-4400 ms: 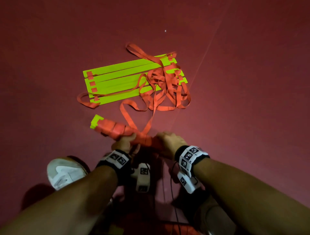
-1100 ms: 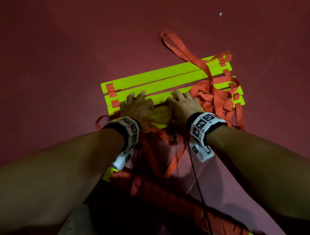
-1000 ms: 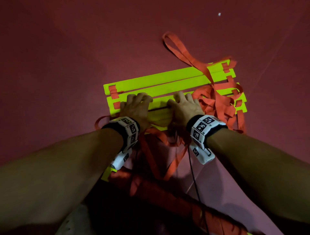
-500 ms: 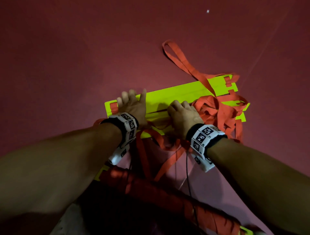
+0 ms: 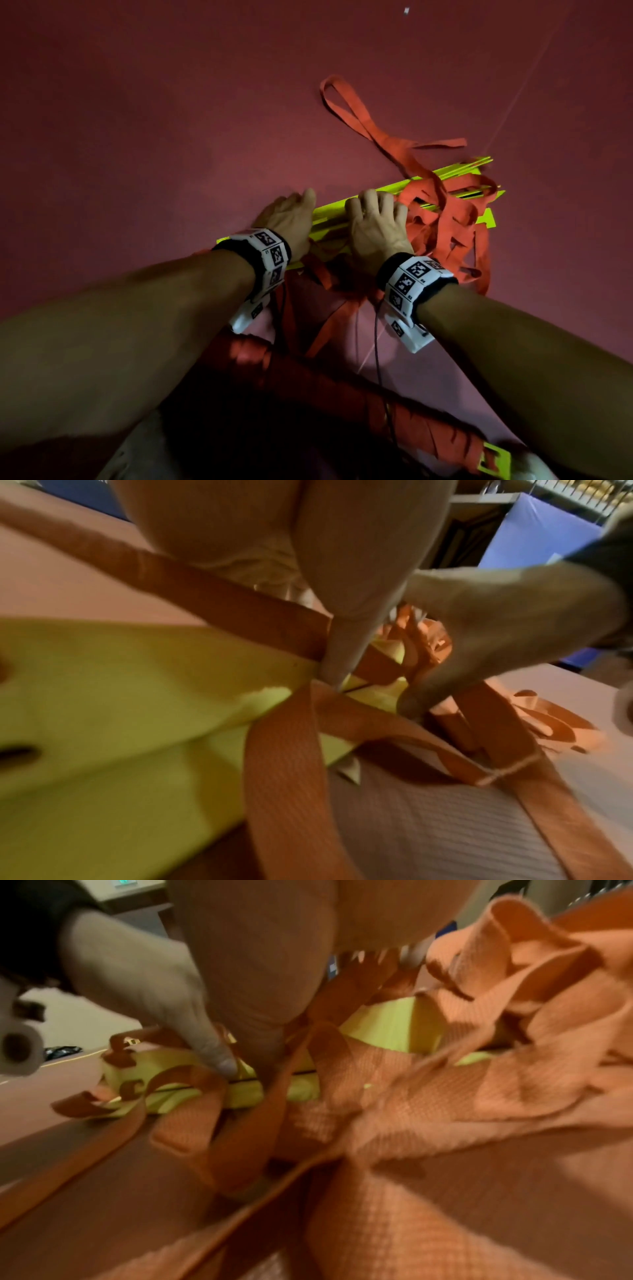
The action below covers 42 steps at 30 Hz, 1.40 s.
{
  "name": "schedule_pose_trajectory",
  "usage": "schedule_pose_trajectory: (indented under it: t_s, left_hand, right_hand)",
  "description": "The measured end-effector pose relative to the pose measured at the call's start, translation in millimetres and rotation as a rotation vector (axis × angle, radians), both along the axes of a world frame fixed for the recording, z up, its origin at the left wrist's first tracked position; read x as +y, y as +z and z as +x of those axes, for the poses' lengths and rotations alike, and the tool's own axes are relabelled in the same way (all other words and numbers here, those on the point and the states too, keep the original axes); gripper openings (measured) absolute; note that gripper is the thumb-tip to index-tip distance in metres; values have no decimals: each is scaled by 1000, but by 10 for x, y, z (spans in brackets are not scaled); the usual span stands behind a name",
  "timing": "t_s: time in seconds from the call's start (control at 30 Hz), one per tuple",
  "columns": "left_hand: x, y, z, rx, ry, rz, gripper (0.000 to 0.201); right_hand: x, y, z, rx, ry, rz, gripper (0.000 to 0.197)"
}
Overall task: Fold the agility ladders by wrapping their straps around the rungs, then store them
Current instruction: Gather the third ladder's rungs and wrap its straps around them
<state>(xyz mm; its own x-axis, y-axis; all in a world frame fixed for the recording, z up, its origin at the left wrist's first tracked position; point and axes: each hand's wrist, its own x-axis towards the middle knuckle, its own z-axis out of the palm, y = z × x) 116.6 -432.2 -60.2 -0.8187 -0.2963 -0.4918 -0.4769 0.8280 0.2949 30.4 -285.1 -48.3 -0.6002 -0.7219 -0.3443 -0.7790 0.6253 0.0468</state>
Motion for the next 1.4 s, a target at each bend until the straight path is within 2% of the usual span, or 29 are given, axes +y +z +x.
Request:
schedule_pose_trajectory:
  t_s: [0.17,0.3,0.4,0.47,0.57,0.6,0.7,0.77,0.8,0.9,1.0,1.1,1.23,1.3,1.4]
  left_hand:
    - [54,-21,72,-24,50,64,65]
    - [63,69,58,56,130,103,45]
    - [64,56,41,99,256,110,57]
    - [49,-1,47,82,285,110,58]
    - [47,-28,44,57,226,64,33]
    - [54,-25,49,46,224,56,28]
    - [83,-8,70,-29,214,38,60]
    - [85,3,53,-39,191,19,67]
    - [88,1,30,-46,172,8,67]
    - [141,20,-29,-120,94,-49,60]
    - [193,29,-35,-109,38,-49,38]
    - [211,62,-10,-61,14,35,17]
    - [240,151,5,-46,-19,87,25]
    - [270,178,13,-34,-45,100,28]
    - [351,200,16,-41,-89,44,51]
  right_hand:
    - [57,32,-59,-60,18,90,73]
    - [86,66,-36,-112,-18,75,58]
    - [76,83,-51,-159,-39,88,70]
    - [93,79,-50,-171,-49,75,77]
    - [158,57,-13,-138,-53,-12,88]
    - [172,49,-4,-136,-57,-26,86]
    - [179,47,-1,-107,-47,33,53]
    - [189,46,-4,-97,-50,41,32]
    - [198,53,-4,-114,-82,29,29]
    - [235,59,-2,-158,-152,6,36]
    - [264,56,-7,-119,-128,-23,40]
    - [273,76,-9,-35,-91,-52,49]
    - [236,120,-35,-78,-84,-25,76]
    - [226,118,-61,-77,-16,31,77]
    - [211,139,-107,-46,62,88,73]
